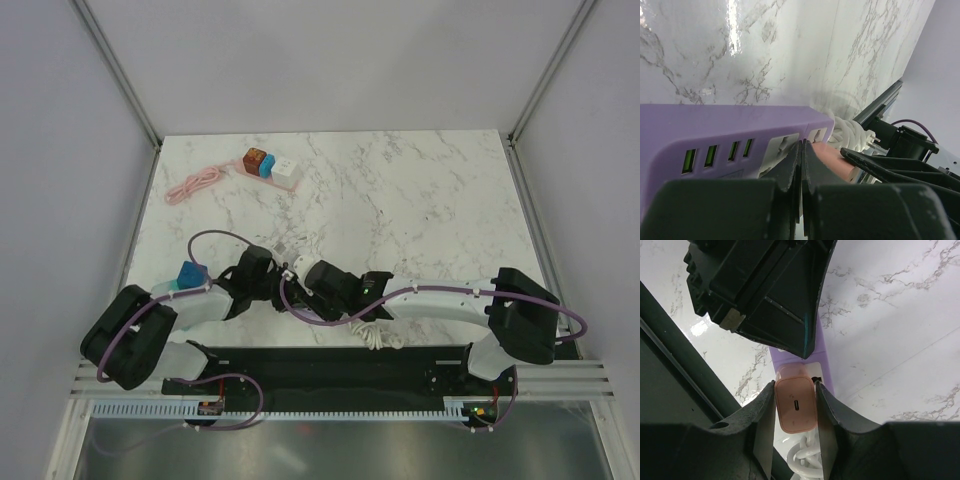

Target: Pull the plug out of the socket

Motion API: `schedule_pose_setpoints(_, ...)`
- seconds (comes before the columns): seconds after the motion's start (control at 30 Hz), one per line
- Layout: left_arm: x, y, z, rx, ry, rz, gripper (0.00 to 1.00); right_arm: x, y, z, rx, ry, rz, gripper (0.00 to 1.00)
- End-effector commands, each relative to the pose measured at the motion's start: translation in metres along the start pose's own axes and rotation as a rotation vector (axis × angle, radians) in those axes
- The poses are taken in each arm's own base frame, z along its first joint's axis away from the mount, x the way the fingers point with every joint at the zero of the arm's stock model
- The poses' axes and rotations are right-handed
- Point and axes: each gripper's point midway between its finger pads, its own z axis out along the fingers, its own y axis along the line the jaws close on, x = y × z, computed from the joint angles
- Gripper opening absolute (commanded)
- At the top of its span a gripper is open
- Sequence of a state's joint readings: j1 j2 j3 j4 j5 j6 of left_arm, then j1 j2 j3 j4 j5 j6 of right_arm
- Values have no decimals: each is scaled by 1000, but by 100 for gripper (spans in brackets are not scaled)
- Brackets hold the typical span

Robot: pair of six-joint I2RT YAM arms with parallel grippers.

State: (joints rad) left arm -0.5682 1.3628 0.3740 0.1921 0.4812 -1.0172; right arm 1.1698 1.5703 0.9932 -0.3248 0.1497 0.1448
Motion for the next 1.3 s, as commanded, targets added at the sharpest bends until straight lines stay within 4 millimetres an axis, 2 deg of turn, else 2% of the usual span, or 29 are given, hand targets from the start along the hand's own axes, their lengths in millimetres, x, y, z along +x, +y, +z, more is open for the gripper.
schedule_pose_setpoints(0.0,41,117,-13,-428,49,-75,2,-79,-10,-33,59,-242,46,0)
schedule_pose_setpoints(0.23,43,127,-14,-449,37,-71,2,-98,-7,-50,51,-281,16,0)
schedule_pose_setpoints(0.3,43,128,-13,-452,43,-73,2,-95,-9,-53,71,-255,11,0)
schedule_pose_setpoints(0.4,43,120,-11,-423,54,-73,2,-97,-26,-68,153,-266,48,0)
schedule_pose_setpoints(0.5,38,98,-10,-349,54,-58,2,-90,-48,-84,216,-290,137,0)
schedule_pose_setpoints(0.53,33,85,-11,-310,44,-40,2,-78,-62,-81,239,-272,196,0)
schedule_pose_setpoints(0.57,32,75,-12,-275,47,-32,2,-76,-69,-89,234,-294,235,0)
schedule_pose_setpoints(0.6,29,67,-13,-252,41,-21,2,-69,-86,-90,260,-293,284,0)
schedule_pose_setpoints(0.63,27,59,-14,-230,37,-12,2,-53,-93,-86,274,-270,318,0)
schedule_pose_setpoints(0.7,21,37,-19,-170,28,20,2,-44,-114,-95,291,-301,429,0)
schedule_pose_setpoints(0.73,18,29,-21,-149,22,37,2,-28,-121,-93,305,-284,465,0)
schedule_pose_setpoints(0.77,14,17,-25,-125,13,53,2,-27,-130,-103,311,-323,532,0)
schedule_pose_setpoints(0.8,13,9,-27,-106,11,64,2,-18,-148,-106,331,-331,599,0)
schedule_pose_setpoints(0.83,10,2,-29,-88,7,80,2,-1,-159,-105,357,-319,649,0)
schedule_pose_setpoints(0.87,7,-9,-32,-65,0,93,2,1,-170,-116,372,-360,706,0)
schedule_pose_setpoints(0.9,5,-20,-36,-36,-4,109,3,14,-198,-125,434,-385,811,0)
schedule_pose_setpoints(0.93,2,-31,-40,-12,-12,124,5,26,-204,-125,421,-388,865,0)
schedule_pose_setpoints(0.97,1,-39,-43,7,-16,135,6,27,-217,-137,435,-451,921,0)
schedule_pose_setpoints(1.0,1,-47,-48,31,-15,145,7,43,-247,-150,500,-501,1050,0)
schedule_pose_setpoints(1.03,-1,-57,-52,55,-24,158,8,55,-249,-147,462,-510,1113,0)
schedule_pose_setpoints(1.07,-1,-61,-54,67,-24,163,9,54,-266,-158,475,-601,1163,0)
schedule_pose_setpoints(1.1,0,-68,-60,90,-28,172,9,69,-288,-169,495,-672,1306,0)
schedule_pose_setpoints(1.13,1,-71,-63,100,-29,172,9,86,-290,-159,451,-676,1388,0)
schedule_pose_setpoints(1.17,3,-74,-66,114,-24,177,10,92,-316,-175,477,-797,1452,0)
schedule_pose_setpoints(1.27,8,-77,-74,137,-27,191,10,105,-346,-181,468,-1004,1579,0)
